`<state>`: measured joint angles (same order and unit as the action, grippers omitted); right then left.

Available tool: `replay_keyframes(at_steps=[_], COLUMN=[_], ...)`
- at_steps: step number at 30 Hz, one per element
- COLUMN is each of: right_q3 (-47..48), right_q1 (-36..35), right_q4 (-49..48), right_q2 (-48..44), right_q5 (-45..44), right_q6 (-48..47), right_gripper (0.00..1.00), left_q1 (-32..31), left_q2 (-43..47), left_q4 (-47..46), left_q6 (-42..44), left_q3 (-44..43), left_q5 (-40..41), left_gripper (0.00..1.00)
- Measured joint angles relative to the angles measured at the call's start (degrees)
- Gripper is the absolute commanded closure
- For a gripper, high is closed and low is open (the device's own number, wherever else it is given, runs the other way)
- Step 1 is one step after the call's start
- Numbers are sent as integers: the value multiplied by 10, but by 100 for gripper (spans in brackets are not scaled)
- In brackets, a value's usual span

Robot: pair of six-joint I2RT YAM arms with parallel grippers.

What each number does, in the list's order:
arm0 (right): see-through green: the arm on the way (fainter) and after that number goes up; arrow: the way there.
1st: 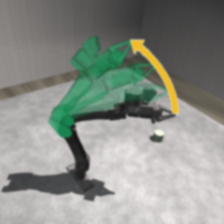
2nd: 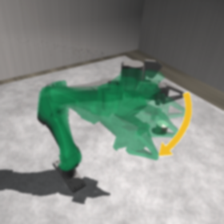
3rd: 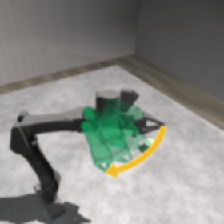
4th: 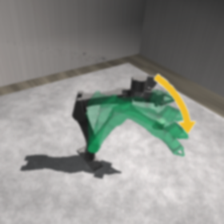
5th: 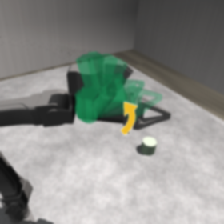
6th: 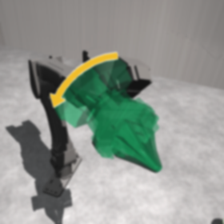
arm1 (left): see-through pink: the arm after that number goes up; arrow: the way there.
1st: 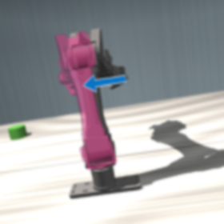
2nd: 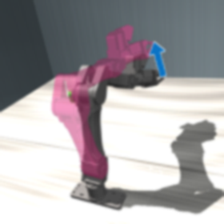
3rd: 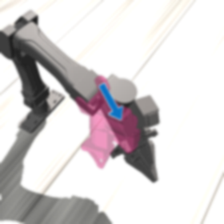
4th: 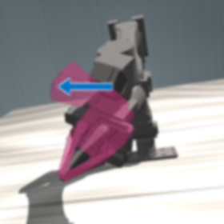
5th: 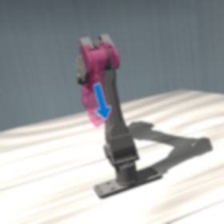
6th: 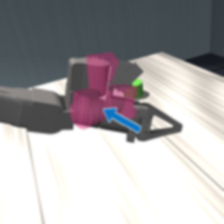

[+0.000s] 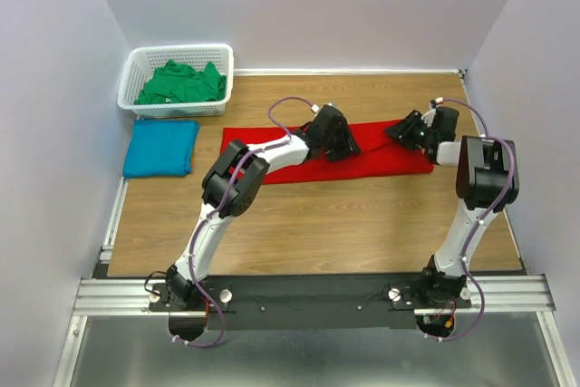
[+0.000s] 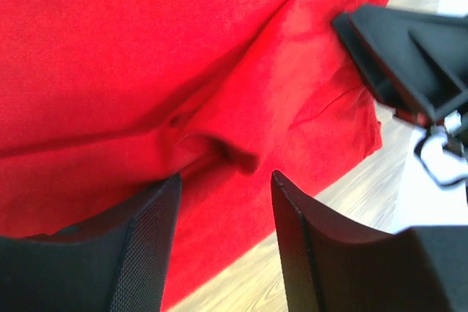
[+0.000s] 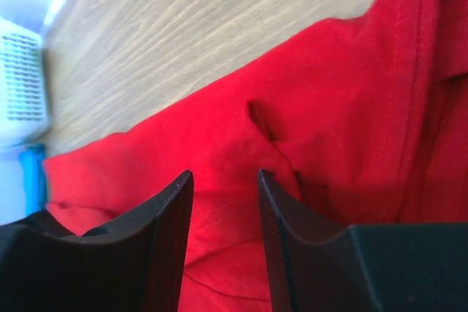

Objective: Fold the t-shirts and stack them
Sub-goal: Fold the tshirt

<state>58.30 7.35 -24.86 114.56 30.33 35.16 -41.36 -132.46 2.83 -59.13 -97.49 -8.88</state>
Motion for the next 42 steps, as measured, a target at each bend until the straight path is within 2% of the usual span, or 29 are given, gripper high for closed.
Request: replay_keyframes(at_steps=[2, 3, 7, 12, 19, 25, 30, 35, 41, 42], right_q3=[-1, -1, -2, -35, -104, -165, -166, -123, 24, 74], right_q1=[14, 17, 24, 25, 24, 24, 24, 22, 16, 15], right_q4=[-10, -13, -19, -15, -21, -13, -2, 13, 22, 24], right_q2=[12, 13, 10, -50, -137, -131, -117, -77, 38, 72], right_q5=[16, 19, 25, 25, 19, 9, -9, -16, 13, 26], right_q6=[12, 13, 20, 37, 83, 117, 123, 127, 133, 136], right_gripper=[51, 50, 47, 47, 53, 54, 54, 53, 53, 53], left_q1=[1, 2, 22, 83, 132, 136, 143, 156, 158, 156], left_q2=[24, 34, 105, 164, 103, 44, 31, 64, 179, 200], left_q4=[0, 4, 34, 80, 162, 213, 226, 213, 176, 170], left_q6=[11, 16, 63, 171, 343, 406, 416, 414, 405, 402], left_q3=[28, 42, 94, 79, -50, -47, -39, 16, 189, 219], left_q5=[0, 0, 5, 45, 101, 121, 131, 130, 64, 48], left_gripper=[39, 34, 33, 34, 34, 34, 34, 34, 34, 34])
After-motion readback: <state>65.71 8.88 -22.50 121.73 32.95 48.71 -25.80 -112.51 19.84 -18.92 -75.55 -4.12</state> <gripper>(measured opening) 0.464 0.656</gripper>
